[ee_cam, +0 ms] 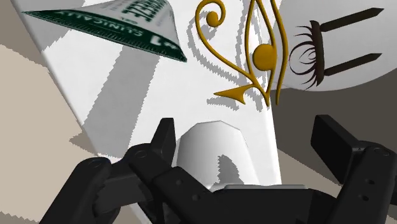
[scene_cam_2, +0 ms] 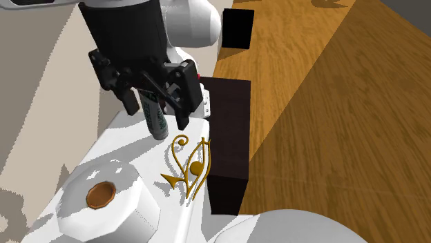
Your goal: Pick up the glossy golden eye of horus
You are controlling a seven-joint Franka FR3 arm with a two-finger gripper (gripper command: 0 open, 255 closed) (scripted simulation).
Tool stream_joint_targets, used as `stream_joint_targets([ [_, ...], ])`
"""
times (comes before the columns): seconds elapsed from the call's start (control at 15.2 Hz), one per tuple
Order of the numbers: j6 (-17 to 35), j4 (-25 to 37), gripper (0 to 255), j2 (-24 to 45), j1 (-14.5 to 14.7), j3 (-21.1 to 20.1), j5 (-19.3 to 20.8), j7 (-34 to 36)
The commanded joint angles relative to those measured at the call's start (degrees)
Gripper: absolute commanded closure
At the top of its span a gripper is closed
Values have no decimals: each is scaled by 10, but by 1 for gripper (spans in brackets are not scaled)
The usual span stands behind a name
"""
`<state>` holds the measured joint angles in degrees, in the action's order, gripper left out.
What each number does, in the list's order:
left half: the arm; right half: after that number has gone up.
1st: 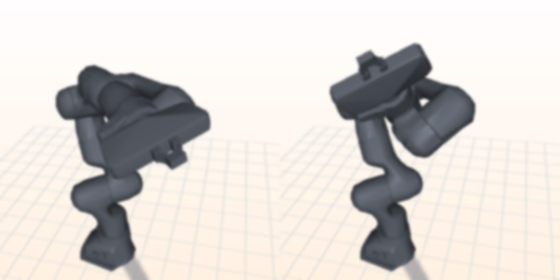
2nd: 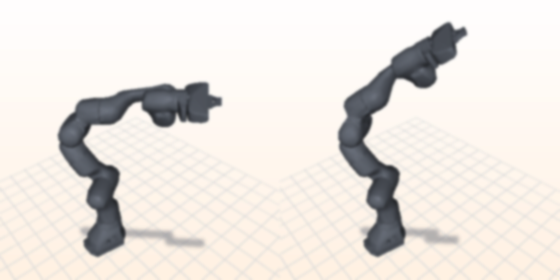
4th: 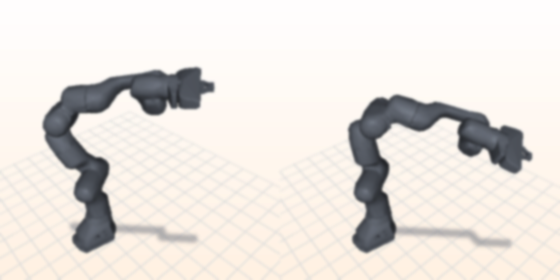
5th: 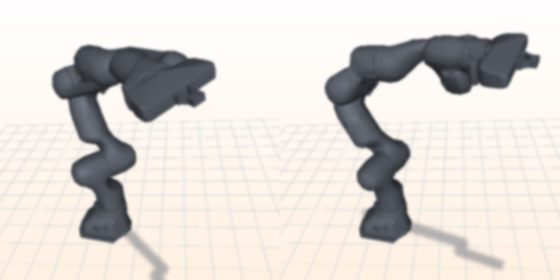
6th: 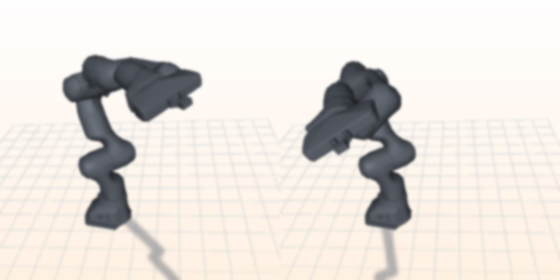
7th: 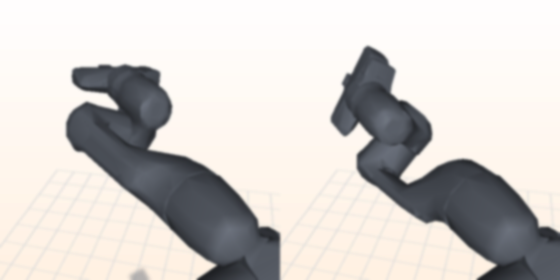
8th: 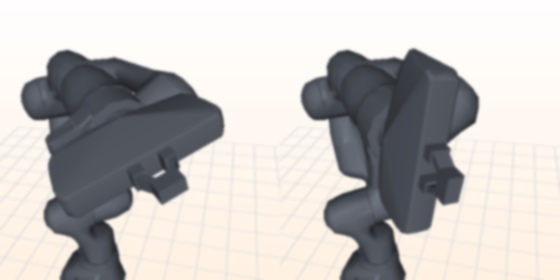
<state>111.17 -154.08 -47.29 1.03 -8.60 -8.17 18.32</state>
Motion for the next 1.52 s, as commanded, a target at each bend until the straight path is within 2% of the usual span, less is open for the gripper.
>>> stream_joint_targets([
  [0.0, 37, -28, 0, 5, 8, -25, -12, 26],
  [0.46, 175, -97, 0, 69, 33, -117, -51, 116],
  [0.92, 251, -127, 0, 115, 32, -133, -59, 118],
  [1.06, 258, -130, 0, 119, 32, -134, -60, 119],
  [1.12, 257, -130, 255, 118, 33, -134, -60, 119],
  [1.45, 258, -130, 255, 119, 32, -134, -60, 118],
])
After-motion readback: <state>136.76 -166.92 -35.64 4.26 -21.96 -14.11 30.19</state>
